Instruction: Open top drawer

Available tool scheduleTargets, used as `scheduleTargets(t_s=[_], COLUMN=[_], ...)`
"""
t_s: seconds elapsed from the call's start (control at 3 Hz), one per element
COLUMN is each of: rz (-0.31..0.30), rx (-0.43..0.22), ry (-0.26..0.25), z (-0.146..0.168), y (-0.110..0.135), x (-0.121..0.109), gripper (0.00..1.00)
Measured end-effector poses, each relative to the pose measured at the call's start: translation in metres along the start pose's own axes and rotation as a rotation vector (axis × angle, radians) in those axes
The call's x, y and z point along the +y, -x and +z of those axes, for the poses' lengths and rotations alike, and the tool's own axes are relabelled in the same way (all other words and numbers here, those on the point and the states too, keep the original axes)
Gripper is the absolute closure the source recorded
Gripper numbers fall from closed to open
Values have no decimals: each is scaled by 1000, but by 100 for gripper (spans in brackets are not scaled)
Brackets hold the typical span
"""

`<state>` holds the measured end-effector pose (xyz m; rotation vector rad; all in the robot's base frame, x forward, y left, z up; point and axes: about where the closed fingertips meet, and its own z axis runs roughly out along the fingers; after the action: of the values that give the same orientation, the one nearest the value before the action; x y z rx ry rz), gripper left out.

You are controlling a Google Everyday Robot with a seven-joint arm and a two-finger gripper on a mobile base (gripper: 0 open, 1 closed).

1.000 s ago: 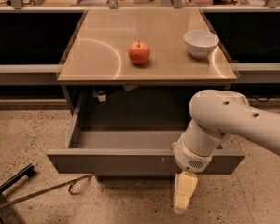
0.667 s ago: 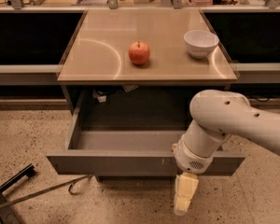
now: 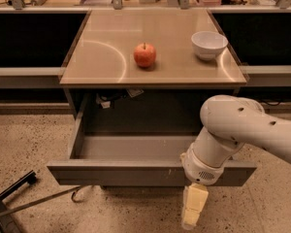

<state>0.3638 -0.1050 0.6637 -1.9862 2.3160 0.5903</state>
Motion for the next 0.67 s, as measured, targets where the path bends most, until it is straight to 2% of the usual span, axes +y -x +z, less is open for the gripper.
scheduleTargets(t_s=[0.67], rz=[-12], rx=[-3], ry=[13], z=[3], y=[3], x=[5], gripper=[0])
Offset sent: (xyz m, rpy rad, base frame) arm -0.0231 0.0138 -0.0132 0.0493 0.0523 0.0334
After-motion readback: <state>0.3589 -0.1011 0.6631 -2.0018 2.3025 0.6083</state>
